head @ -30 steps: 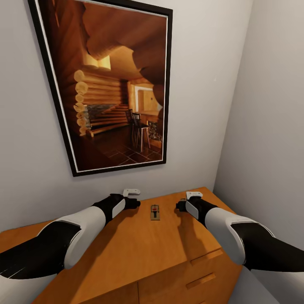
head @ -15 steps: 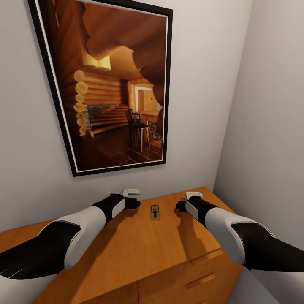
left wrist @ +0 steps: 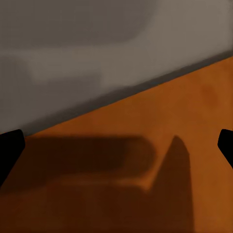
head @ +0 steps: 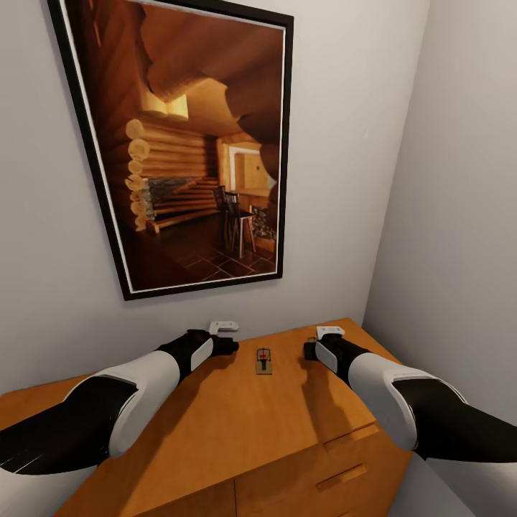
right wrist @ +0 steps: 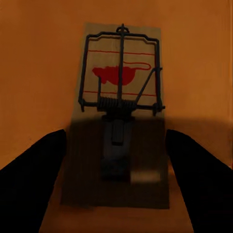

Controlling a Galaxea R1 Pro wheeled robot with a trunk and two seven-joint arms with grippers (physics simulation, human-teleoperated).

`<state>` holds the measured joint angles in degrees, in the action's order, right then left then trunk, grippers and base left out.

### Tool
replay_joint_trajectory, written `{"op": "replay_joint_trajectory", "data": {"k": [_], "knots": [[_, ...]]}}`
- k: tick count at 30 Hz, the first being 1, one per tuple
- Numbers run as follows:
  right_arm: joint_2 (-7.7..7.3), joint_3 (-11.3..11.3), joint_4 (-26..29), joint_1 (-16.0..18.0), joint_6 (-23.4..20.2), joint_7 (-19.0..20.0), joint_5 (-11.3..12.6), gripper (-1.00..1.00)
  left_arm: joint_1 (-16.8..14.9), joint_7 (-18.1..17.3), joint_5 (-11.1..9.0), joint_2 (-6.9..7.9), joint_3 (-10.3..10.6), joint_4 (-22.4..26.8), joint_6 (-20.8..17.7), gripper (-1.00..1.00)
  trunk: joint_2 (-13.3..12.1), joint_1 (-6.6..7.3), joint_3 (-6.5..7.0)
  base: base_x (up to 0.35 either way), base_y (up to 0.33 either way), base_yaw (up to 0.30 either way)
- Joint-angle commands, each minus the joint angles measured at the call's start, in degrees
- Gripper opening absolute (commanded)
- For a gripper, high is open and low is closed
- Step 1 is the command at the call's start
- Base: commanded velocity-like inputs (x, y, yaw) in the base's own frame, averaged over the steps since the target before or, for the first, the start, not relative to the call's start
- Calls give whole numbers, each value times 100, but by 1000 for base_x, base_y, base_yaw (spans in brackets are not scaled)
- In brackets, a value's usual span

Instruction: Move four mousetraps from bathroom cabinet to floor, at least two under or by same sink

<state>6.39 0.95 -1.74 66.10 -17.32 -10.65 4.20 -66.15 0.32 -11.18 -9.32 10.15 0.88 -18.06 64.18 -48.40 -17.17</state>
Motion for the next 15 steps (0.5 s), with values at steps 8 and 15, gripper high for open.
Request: {"op": "replay_joint_trajectory", "data": {"k": [8,15], "knots": [[-5,-5,-10,8,-235,-66,78,-100,-3,3,-60,1,49,8,-31,100,5,-1,-8,0,0,0],[-6,-7,-11,6,-274,-68,81,-100,-3,3,-59,1,49,8,-30,100,5,-1,-8,0,0,0]]}}
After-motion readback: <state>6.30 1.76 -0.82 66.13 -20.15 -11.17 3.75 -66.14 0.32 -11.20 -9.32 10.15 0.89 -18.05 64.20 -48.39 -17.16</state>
